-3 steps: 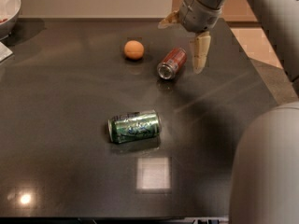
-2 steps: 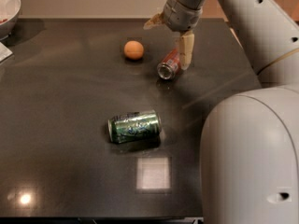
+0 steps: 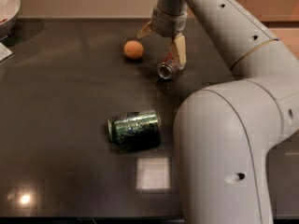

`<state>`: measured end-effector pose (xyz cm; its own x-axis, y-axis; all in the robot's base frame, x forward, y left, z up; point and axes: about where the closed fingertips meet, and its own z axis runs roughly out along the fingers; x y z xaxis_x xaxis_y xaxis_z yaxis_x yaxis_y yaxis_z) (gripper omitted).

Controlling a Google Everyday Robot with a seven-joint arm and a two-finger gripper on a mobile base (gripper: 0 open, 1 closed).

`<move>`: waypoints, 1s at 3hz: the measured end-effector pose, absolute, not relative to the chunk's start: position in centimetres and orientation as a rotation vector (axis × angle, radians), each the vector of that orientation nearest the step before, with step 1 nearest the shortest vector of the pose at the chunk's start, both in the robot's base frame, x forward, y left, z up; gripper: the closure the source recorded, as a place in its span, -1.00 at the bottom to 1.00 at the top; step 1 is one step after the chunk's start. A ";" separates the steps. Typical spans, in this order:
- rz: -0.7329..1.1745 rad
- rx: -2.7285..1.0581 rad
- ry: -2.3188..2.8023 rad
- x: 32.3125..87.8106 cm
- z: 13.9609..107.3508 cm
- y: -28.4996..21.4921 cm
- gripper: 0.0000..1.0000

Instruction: Move coke can near green can

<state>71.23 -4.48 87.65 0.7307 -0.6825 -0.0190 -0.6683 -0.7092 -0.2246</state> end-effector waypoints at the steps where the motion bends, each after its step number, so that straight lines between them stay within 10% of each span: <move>1: -0.152 -2.789 1.089 71.7 86.4 -6.0 -1.00; 3: -0.176 -2.863 1.108 71.2 85.0 -8.5 -1.00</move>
Offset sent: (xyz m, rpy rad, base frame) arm -0.0212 -0.0606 -0.0201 -0.2202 0.0656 -0.0036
